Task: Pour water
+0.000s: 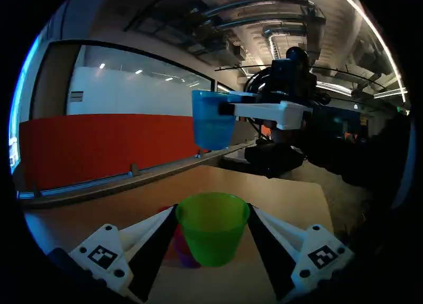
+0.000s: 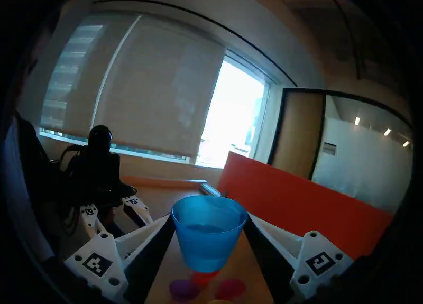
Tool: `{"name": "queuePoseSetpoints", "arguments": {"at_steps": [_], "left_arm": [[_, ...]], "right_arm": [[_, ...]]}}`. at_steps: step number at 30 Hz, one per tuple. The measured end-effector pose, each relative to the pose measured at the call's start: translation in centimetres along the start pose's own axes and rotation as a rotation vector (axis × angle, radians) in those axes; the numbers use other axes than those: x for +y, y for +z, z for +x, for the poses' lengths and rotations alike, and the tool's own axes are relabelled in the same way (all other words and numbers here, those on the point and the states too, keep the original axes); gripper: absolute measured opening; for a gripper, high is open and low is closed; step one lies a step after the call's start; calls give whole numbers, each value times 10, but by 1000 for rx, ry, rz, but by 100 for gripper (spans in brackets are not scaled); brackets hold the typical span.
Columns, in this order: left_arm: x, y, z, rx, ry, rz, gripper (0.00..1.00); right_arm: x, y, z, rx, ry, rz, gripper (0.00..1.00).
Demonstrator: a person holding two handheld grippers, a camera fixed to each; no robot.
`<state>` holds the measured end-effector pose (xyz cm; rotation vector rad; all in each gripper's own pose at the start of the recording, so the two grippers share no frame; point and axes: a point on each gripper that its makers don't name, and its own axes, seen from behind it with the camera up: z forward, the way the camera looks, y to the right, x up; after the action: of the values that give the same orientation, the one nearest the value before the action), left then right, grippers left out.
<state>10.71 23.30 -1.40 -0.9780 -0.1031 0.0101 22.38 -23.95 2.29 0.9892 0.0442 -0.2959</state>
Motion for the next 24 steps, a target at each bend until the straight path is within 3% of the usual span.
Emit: {"name": "queuePoseSetpoints", "arguments": {"at_steps": [24], "left_arm": [[3, 0, -1, 21, -5, -42, 90]], "right_arm": [[-1, 21, 5, -14, -256, 13, 92]]}}
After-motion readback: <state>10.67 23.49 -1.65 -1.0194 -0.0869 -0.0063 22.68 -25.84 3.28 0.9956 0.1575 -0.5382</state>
